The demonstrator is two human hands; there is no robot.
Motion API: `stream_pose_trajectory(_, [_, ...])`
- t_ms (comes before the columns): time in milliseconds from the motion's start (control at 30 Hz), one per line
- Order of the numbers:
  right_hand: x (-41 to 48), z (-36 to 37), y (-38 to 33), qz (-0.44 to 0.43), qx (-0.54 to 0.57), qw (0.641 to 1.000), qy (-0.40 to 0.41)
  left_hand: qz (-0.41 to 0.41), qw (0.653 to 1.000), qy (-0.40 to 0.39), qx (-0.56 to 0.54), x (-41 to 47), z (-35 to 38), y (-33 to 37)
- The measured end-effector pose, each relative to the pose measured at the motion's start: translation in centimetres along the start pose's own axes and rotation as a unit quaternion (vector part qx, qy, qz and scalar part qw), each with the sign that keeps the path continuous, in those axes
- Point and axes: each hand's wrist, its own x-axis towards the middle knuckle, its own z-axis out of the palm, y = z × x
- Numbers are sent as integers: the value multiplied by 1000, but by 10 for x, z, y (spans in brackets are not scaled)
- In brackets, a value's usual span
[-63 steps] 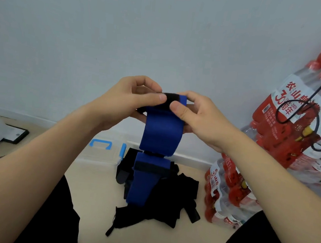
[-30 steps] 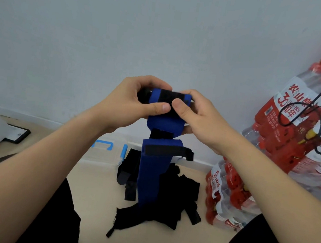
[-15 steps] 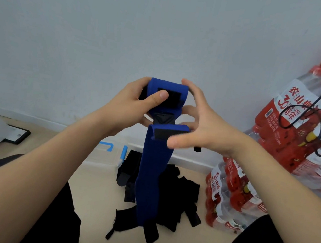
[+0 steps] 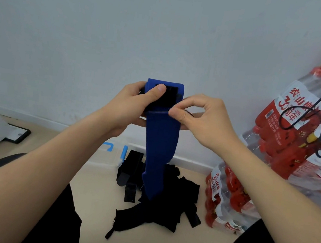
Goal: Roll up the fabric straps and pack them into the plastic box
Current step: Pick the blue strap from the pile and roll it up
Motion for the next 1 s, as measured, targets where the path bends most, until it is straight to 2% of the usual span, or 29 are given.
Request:
stream_pose_trajectory(133, [1,2,2,34,8,999,32,-3,1000,-17,-1,-3,1,2])
stream_pose_trajectory(200, [1,6,3,9,4,998,55,-7,1000,-19,2,-4,2,2])
stream_pose_trajectory(300, [3,9,3,-42,-60,993,89,-12,1000,-19,-10,-6,4,2])
stream_pose_trajectory(467, [7,12,0,-70,-143,985,68,-7,999,-1,-41,-6,2,5])
stream_pose_trajectory(667, [8,8,-1,68,-26,997,-39,1,998,-57,-25,-9,2,3])
stream_pose_trajectory(833, [11,0,-3,96,53,990,-88,32,997,-64,-28,-6,2,0])
stream_pose_trajectory(1000, [11,-14,-1,126,207,955,-171,74,996,-48,-7,-2,2,-3])
